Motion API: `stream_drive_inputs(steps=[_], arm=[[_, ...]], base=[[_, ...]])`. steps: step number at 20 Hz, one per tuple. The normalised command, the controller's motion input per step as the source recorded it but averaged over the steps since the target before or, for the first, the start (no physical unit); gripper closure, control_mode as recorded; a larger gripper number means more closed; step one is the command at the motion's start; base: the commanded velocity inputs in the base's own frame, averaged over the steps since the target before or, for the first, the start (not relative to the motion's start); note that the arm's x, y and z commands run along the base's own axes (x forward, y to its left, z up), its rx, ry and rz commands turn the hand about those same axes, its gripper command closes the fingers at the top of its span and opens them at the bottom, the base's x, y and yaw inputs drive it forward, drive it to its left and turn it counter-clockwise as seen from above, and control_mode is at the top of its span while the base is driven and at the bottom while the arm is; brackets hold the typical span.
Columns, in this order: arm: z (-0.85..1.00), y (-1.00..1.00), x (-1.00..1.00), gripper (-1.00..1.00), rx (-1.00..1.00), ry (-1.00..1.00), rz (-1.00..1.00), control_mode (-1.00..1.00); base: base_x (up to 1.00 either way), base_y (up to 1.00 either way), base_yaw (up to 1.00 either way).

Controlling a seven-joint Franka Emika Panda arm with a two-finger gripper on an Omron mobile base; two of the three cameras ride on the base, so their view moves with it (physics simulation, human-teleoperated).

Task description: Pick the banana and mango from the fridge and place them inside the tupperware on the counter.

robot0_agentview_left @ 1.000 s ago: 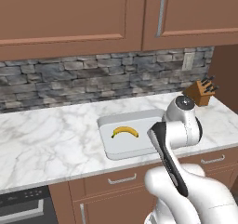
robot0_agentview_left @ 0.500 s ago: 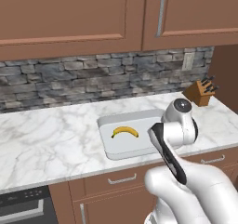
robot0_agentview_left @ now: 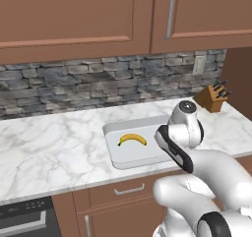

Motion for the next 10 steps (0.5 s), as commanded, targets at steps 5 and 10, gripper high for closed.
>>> stream_drive_inputs(steps=[5, 10], arm=[[-0.4, 0.0, 0.3, 1.0, 0.0, 0.0, 0.0, -1.0], [-0.35, 0.0, 0.28, 1.0, 0.0, 0.0, 0.0, -1.0]], base=[[0.0, 0.0, 0.0], [0.0, 0.0, 0.0]])
